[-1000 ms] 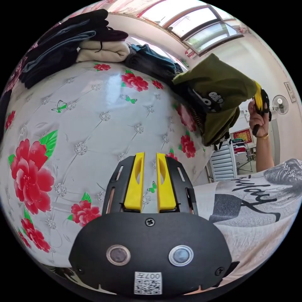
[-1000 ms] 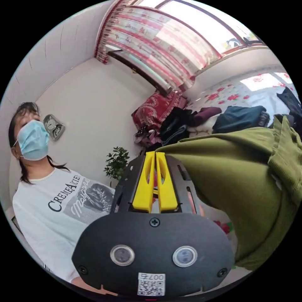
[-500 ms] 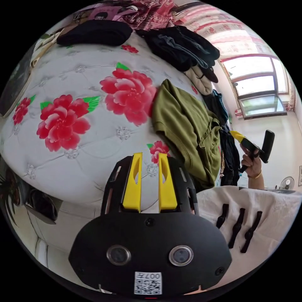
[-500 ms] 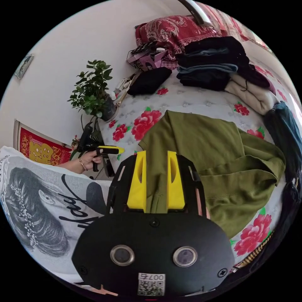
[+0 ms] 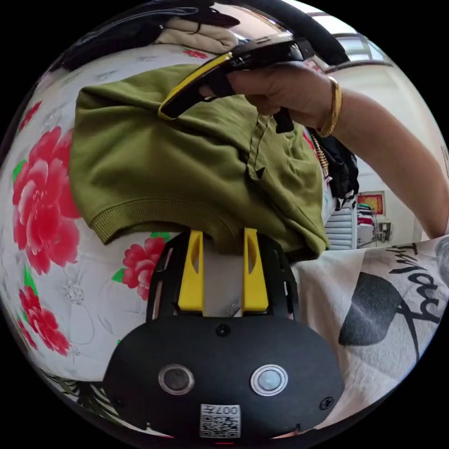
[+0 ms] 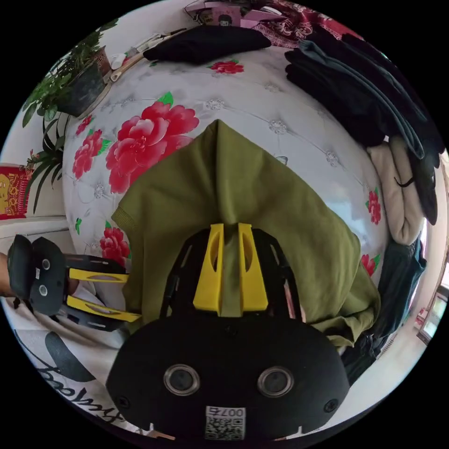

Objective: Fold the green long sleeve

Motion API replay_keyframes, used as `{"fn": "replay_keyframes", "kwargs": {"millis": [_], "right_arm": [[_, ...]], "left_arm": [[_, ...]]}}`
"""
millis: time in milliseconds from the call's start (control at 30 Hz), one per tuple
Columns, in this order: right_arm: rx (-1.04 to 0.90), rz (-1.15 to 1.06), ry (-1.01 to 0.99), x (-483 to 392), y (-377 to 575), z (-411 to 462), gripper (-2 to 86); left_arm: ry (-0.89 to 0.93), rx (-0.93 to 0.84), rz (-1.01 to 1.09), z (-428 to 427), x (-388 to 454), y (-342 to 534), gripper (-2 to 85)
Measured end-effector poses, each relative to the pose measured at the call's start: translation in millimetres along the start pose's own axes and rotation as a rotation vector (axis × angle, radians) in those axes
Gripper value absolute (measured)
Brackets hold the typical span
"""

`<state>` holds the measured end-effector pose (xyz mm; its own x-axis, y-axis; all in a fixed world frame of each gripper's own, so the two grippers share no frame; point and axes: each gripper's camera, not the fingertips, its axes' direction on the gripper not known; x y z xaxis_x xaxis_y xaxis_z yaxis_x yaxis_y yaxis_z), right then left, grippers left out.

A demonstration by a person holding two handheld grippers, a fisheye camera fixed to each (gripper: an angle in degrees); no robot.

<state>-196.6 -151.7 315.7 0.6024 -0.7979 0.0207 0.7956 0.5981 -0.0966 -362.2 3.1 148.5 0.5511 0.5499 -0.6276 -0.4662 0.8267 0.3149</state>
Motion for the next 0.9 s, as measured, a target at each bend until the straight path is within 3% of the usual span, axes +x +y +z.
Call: {"fn": "replay_keyframes", "kwargs": {"millis": [167, 500, 700, 900], "right_arm": [[0.228, 0.221, -0.100, 35.4, 52.1, -67.7, 0.6], [0.915, 0.579, 0.205, -30.3, 339.0, -237.7, -0.2], [1.190, 0.447, 0.398, -110.4, 437.8, -303.6, -0.2], [1.457, 0.337, 0.681, -183.5, 506.2, -348.8, -0.2]], "left_arm": [[-0.023, 0.070, -0.006, -0.9, 1.0, 4.0, 4.5], [-0.308, 0.504, -0.064, -119.7, 39.7, 99.3, 0.8], [-0.528, 0.830, -0.030, -182.8, 129.0, 173.7, 0.1], [-0.523, 1.221, 0.063, -264.3, 228.1, 246.2, -0.2]]}}
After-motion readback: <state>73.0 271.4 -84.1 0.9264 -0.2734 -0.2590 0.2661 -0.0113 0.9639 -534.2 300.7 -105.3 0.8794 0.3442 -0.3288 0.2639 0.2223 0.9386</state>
